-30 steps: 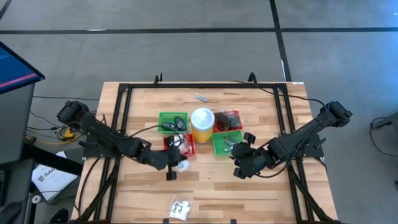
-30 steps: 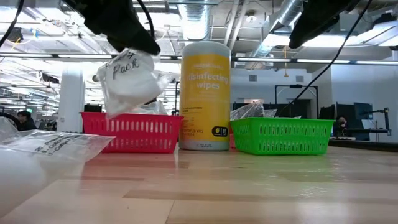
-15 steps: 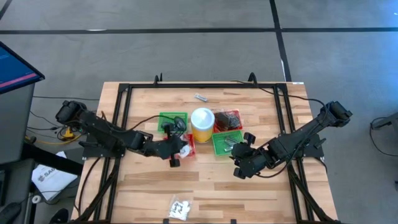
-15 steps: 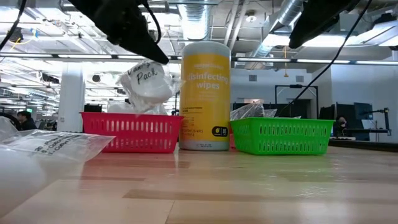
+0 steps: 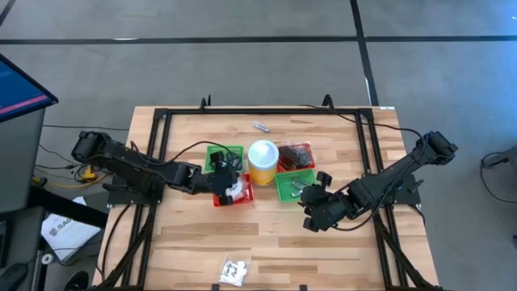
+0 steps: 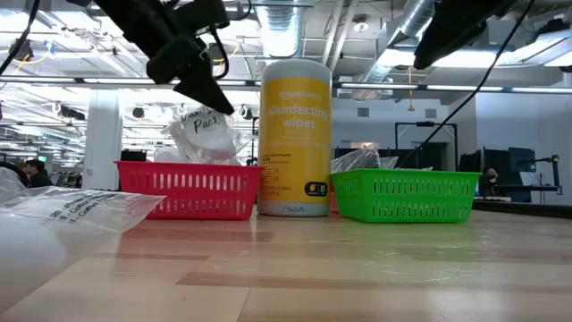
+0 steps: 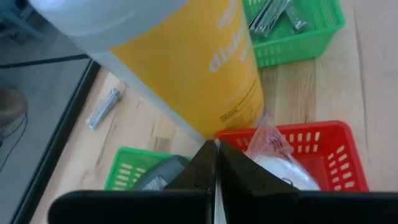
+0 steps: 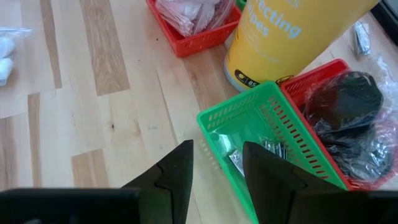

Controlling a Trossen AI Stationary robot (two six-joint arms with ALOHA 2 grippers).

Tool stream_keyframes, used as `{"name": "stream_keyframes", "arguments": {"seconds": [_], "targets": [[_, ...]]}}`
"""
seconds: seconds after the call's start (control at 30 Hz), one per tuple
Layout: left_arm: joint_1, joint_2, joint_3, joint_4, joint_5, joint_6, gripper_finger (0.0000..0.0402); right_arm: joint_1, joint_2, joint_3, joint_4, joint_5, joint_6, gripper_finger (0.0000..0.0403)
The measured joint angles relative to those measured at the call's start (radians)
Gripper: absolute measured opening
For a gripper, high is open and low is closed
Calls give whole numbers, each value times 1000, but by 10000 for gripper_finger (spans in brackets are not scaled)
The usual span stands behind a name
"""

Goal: Pick & Place Travel size toiletries
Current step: Put the transparent cotton pack into the left red bin

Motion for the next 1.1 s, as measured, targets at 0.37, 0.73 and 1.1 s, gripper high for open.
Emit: {"name": "stream_keyframes", "arguments": {"seconds": [0.37, 0.73, 1.1], "targets": [[-60, -2, 0, 4, 37, -27, 0, 0, 0, 0, 0, 3, -8, 129], [-68, 32, -64, 54, 101, -83, 0, 0, 0, 0, 9, 3, -8, 129], [-57, 51, -72, 110, 167, -102, 1, 0, 0, 0, 23, 3, -16, 129]]}}
